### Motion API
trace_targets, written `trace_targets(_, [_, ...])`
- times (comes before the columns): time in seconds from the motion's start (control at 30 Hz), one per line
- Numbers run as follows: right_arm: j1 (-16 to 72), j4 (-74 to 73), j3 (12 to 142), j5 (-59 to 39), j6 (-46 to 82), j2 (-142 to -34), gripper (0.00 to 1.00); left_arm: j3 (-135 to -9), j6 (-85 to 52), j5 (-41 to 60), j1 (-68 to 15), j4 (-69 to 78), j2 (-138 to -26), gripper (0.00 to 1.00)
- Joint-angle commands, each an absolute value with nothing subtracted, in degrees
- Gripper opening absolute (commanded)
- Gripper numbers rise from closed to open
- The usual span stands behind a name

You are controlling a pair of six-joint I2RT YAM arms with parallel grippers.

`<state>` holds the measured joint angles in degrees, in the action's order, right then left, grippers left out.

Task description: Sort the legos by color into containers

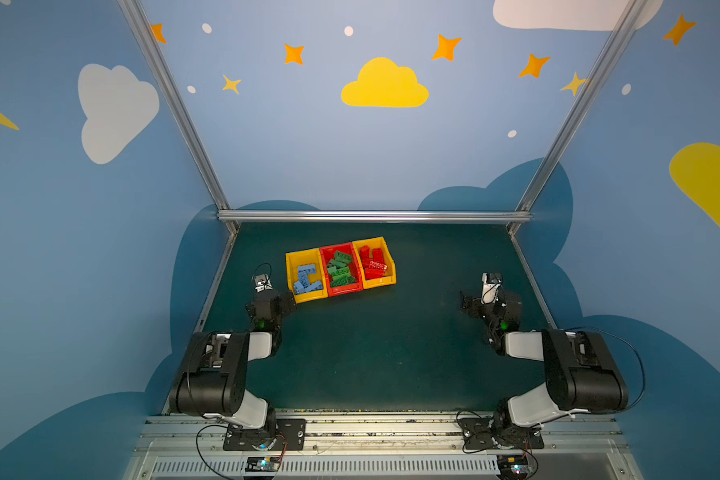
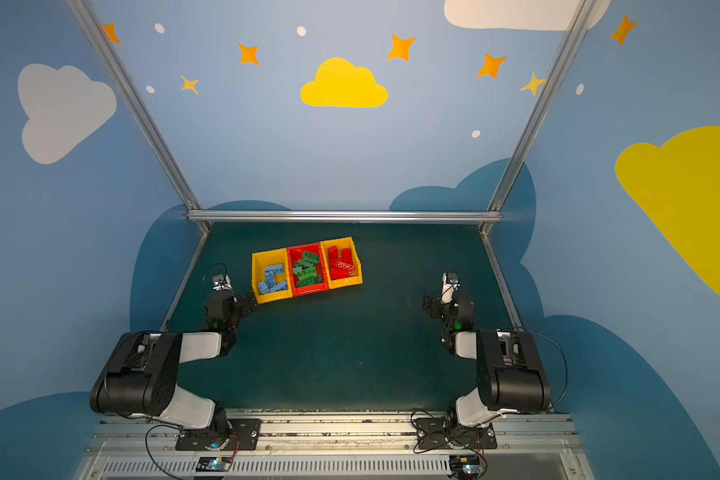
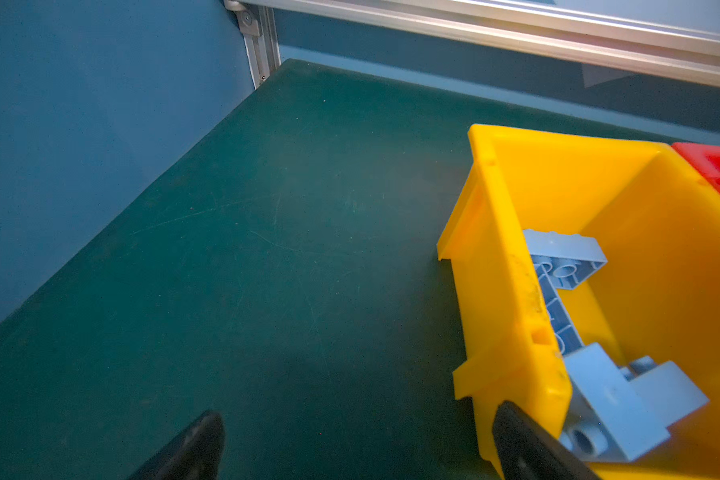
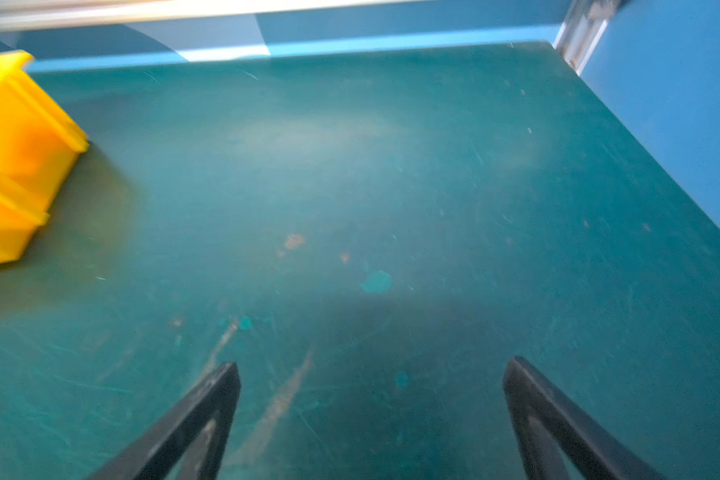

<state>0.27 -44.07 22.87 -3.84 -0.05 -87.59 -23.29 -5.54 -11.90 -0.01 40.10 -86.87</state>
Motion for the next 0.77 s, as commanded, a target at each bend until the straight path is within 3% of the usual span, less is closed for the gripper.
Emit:
trace_targets(0.0, [0.7, -43.7, 23.7, -5.2, -0.9, -86.2, 0.97, -24.2, -4.8, -10.4, 0.0, 41.7, -86.9, 1.00])
trace_targets(0.73, [0.6, -44.0, 23.8, -5.3, -0.8, -86.5, 0.97, -24.2, -4.8, -10.4, 0.0, 41.8, -86.9, 1.00])
